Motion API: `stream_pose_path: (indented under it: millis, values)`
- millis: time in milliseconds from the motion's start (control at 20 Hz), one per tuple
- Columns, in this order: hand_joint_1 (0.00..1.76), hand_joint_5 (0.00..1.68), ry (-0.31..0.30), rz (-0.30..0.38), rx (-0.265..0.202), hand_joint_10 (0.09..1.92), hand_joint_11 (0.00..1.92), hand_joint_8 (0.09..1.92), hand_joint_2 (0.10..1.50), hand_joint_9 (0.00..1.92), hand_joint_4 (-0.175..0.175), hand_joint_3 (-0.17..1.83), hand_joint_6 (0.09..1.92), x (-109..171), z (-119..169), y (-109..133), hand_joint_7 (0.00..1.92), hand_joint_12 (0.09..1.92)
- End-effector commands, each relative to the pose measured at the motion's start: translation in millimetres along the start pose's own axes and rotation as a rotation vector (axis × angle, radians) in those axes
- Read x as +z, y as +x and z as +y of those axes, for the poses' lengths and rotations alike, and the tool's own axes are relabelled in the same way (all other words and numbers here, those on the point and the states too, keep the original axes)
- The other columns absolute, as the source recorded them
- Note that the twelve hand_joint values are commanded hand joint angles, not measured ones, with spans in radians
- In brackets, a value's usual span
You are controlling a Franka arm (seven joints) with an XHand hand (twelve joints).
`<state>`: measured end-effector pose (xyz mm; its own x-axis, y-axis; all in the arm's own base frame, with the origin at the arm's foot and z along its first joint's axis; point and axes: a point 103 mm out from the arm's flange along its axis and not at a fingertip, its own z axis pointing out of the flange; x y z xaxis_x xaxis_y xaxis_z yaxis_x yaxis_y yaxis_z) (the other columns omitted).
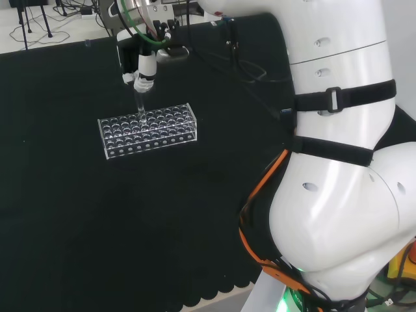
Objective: Put the test tube back in the rack.
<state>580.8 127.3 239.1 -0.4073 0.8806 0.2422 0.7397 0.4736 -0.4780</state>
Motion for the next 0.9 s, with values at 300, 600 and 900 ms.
stream_pose_path:
  millis: [300,600,900]
  values:
    - [1.45,1.49,0.003,0.012,0.004,0.19,1.15,0.35,0.43,1.53,-0.175,0.88,0.32,-0.4,1.2,-2.7,1.60,1.15]
    - [1.45,1.49,0.015,0.016,0.005,0.19,1.15,0.35,0.43,1.53,-0.175,0.88,0.32,5.9,11.0,-0.4,1.60,1.15]
    - [1.45,1.49,0.029,0.023,0.019,0.19,1.15,0.35,0.43,1.53,-0.175,0.88,0.32,15.4,13.6,-3.5,1.60,1.15]
